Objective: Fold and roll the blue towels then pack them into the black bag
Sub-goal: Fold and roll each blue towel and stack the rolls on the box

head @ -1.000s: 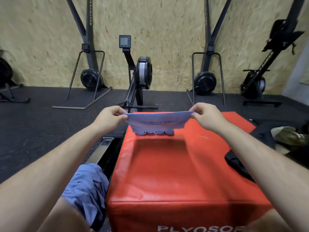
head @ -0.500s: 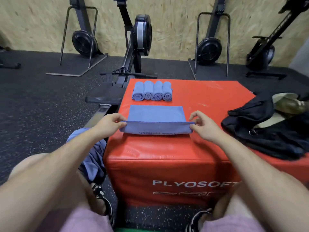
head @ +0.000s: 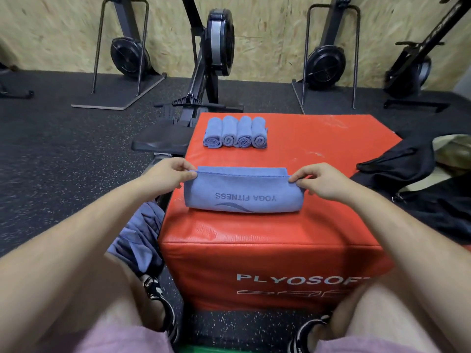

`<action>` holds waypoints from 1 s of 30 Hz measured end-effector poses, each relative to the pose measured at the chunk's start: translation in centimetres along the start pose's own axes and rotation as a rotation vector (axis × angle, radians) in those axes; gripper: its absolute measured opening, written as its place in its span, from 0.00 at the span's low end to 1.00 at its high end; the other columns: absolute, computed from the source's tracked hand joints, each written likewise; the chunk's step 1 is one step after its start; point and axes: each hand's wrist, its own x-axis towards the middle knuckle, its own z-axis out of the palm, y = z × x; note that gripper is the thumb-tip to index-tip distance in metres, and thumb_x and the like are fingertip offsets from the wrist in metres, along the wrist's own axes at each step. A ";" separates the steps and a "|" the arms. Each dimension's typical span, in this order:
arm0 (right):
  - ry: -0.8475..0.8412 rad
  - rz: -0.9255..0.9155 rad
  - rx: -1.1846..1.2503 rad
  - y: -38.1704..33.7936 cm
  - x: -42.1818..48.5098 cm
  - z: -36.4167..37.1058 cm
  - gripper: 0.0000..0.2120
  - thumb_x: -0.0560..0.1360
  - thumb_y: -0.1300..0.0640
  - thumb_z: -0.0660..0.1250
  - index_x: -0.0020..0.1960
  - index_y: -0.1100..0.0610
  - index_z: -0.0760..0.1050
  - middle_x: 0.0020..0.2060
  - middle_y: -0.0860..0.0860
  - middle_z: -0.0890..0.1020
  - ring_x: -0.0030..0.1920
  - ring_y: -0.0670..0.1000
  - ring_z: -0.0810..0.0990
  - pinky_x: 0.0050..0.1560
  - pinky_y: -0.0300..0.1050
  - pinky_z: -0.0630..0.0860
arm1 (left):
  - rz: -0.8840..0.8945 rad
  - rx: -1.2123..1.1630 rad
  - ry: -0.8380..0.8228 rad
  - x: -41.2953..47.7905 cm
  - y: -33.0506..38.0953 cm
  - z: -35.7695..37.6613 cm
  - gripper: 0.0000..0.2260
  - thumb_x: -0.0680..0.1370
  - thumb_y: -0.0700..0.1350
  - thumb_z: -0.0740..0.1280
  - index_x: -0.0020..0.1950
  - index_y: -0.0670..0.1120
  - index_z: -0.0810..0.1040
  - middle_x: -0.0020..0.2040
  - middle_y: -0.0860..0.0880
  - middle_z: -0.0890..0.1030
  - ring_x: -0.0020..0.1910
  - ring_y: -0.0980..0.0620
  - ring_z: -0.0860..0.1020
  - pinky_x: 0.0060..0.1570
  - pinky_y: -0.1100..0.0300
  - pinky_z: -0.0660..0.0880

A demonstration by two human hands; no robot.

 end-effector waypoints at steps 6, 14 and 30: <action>0.037 0.019 -0.071 0.5 4.8 0.6 0.09 0.74 0.64 0.69 0.48 0.52 0.84 0.41 0.48 0.85 0.35 0.38 0.77 0.37 0.27 0.70 | -0.045 0.118 0.068 4.7 -0.3 1.0 0.03 0.77 0.44 0.72 0.45 0.45 0.81 0.39 0.51 0.81 0.38 0.55 0.75 0.42 0.58 0.72; 0.065 0.066 -0.101 2.9 9.7 2.7 0.09 0.73 0.62 0.68 0.46 0.50 0.84 0.40 0.46 0.83 0.35 0.45 0.76 0.39 0.39 0.72 | -0.110 0.244 0.112 9.3 -1.6 3.0 0.03 0.78 0.42 0.68 0.44 0.45 0.78 0.34 0.52 0.78 0.31 0.53 0.73 0.31 0.61 0.68; 0.147 0.095 -0.259 4.8 12.1 4.8 0.09 0.77 0.59 0.65 0.51 0.49 0.82 0.47 0.45 0.80 0.49 0.50 0.78 0.45 0.40 0.64 | -0.001 0.401 0.212 12.2 -5.0 5.1 0.03 0.79 0.47 0.66 0.46 0.49 0.76 0.43 0.52 0.80 0.43 0.48 0.77 0.42 0.57 0.66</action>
